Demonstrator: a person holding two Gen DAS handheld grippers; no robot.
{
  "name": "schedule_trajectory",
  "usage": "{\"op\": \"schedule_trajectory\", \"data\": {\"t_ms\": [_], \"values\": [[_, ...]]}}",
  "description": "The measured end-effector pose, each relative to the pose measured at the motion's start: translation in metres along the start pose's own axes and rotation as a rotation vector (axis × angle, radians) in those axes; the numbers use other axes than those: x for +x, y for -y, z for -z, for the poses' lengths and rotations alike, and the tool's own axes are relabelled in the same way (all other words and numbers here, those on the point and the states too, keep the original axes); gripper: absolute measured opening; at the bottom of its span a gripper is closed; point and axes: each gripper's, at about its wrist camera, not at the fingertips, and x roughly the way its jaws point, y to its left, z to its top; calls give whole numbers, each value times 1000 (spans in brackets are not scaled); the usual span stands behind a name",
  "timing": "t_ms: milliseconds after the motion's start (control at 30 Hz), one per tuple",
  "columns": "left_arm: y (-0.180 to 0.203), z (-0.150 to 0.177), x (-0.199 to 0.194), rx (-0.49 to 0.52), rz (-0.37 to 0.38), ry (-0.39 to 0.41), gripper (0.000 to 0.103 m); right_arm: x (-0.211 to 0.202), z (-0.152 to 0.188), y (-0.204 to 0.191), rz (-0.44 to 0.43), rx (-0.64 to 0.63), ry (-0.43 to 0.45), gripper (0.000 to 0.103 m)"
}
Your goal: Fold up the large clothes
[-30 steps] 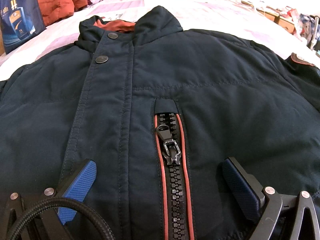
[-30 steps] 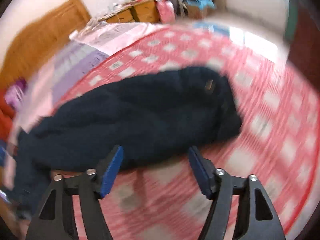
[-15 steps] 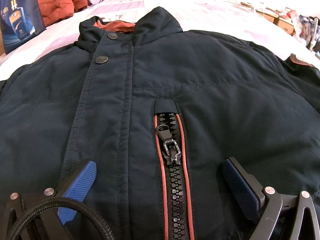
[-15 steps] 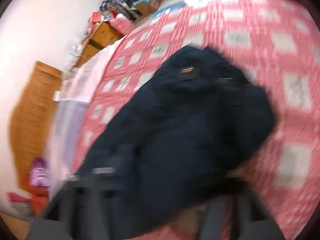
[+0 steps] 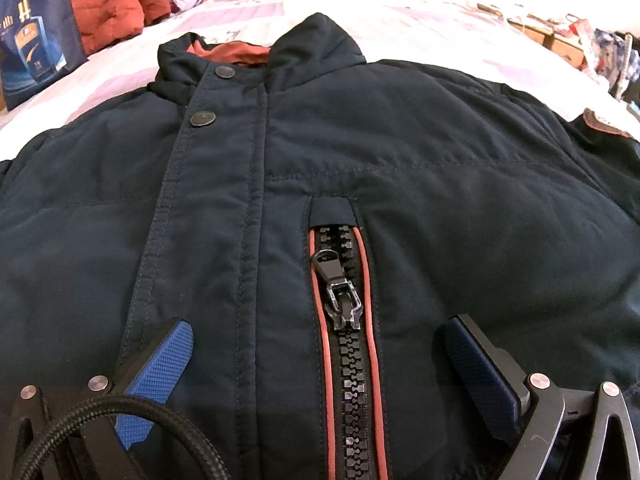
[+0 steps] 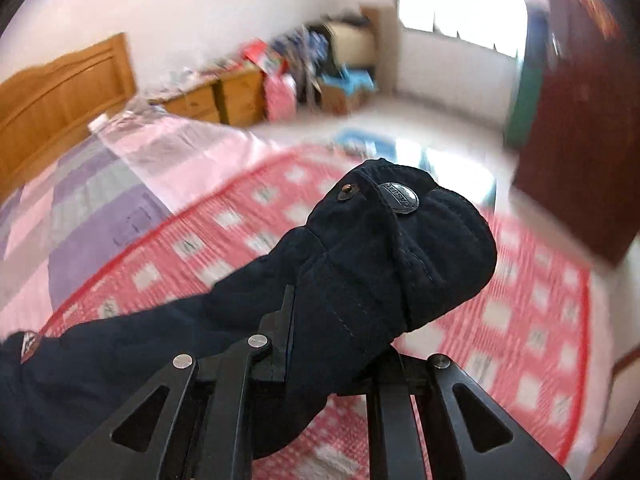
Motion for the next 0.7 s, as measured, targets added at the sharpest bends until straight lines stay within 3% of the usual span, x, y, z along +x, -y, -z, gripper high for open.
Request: {"op": "schedule_trajectory", "data": {"t_ms": [100, 233, 433, 533, 700], "values": [[-3, -2, 0, -16, 22, -8, 103, -38, -14, -37, -3, -136, 90, 13], [-18, -15, -19, -54, 133, -10, 103, -93, -25, -96, -59, -280, 206, 13], [-71, -12, -76, -8, 115, 106, 103, -168, -20, -220, -249, -446, 317, 12], [-111, 4, -88, -15, 72, 111, 103, -197, 3, -291, -371, -525, 316, 12], [-172, 29, -87, -121, 6, 58, 103, -236, 91, -412, -541, -759, 316, 12]]}}
